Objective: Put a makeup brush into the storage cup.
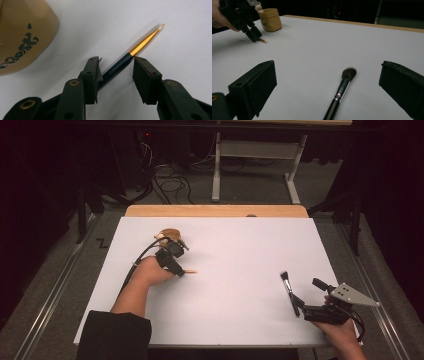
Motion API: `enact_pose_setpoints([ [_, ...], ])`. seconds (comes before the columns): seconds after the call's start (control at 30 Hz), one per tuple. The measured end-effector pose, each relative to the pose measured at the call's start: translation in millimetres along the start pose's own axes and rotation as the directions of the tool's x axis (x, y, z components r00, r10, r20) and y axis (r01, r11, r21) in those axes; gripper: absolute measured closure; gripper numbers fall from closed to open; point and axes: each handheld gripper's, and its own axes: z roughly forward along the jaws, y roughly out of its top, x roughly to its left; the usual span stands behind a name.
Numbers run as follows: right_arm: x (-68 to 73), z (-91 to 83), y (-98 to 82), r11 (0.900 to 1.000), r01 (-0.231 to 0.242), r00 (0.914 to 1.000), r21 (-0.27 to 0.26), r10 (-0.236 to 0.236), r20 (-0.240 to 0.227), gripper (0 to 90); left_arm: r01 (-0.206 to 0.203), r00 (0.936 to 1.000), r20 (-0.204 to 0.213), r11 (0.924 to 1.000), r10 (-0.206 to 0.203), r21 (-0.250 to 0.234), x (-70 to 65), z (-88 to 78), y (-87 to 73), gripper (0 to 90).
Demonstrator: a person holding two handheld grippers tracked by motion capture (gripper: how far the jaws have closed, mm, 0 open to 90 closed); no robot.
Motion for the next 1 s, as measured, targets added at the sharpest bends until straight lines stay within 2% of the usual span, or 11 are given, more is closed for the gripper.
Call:
enact_pose_setpoints([
  [1.0,0.0,1.0,-0.9,1.0,-0.004,0.9999,0.005,0.004,-0.009,2.7,-0.025,0.9997,0.007,0.9991,0.024,0.035,-1.6,-4.7,-4.4,77.3],
])
